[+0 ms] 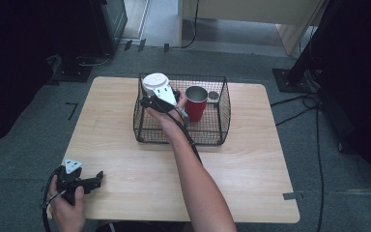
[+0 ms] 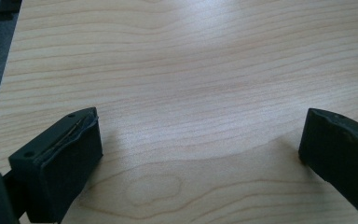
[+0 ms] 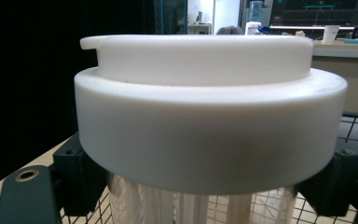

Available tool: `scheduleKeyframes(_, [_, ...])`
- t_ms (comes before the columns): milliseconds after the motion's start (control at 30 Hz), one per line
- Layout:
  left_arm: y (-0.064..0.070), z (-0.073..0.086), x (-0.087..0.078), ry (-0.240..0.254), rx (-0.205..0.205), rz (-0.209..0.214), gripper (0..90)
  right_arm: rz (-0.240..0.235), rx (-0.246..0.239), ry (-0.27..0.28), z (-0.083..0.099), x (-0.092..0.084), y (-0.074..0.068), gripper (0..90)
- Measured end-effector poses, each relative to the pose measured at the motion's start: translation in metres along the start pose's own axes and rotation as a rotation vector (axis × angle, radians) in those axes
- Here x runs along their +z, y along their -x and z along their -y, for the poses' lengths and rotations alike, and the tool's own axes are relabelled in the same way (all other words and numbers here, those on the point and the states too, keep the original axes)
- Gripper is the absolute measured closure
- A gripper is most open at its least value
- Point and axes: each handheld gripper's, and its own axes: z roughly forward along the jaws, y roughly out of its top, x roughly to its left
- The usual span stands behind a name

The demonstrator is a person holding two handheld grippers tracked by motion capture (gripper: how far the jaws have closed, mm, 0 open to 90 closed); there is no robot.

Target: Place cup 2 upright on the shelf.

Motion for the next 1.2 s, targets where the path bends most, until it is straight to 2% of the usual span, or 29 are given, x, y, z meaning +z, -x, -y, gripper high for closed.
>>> scheduleKeyframes(200, [0.0, 0.0, 0.0, -0.002, 0.0, 0.0, 0.0, 0.009, 0.0, -0.017, 0.004, 0.002, 0.003, 15.9])
scheduleKeyframes(667, [0.0, 0.0, 0.0, 0.0, 0.0, 0.0, 0.0, -0.006, 0.009, -0.044, 0.01, 0.004, 0.005, 15.8])
scheduleKeyframes(867, [0.0, 0.0, 0.0, 0.0, 0.001, 0.0, 0.0, -0.008, 0.0, -0.074, 0.013, 0.005, 0.006, 15.7])
scheduleKeyframes(1200, [0.0, 0.0, 0.0, -0.001, 0.001, 0.001, 0.0, -0.037, -0.006, -0.09, 0.014, 0.005, 0.007, 14.2])
